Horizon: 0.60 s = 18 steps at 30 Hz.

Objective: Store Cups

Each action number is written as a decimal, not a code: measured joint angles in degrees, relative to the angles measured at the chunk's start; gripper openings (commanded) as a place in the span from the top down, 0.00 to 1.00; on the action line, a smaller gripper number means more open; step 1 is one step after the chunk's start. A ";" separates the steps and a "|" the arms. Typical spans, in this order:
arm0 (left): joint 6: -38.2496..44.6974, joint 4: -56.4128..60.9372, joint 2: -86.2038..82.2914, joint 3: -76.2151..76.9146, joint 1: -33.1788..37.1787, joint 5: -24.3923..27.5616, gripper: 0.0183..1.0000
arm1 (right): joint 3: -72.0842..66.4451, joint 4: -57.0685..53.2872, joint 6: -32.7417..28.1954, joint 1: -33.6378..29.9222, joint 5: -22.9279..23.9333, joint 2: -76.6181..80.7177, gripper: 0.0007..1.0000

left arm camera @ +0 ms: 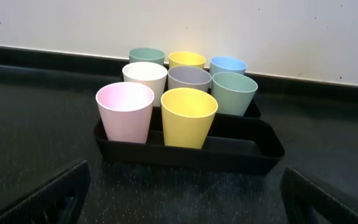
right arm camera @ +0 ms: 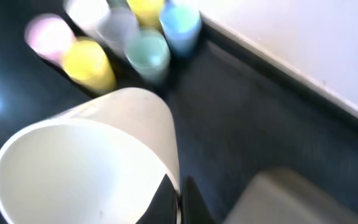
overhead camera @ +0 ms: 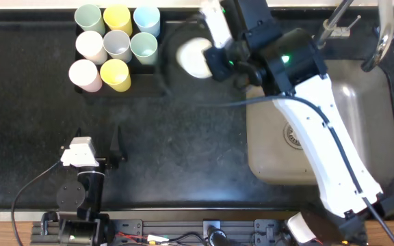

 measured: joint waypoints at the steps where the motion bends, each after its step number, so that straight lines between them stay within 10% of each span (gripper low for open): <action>1: -0.02 -0.02 0.00 0.00 0.00 0.00 0.00 | 3.37 -0.46 0.52 0.76 -0.11 1.70 0.96; 18: -0.02 0.00 0.00 0.00 0.00 0.00 0.00 | 21.92 0.20 2.69 7.15 0.04 32.94 0.96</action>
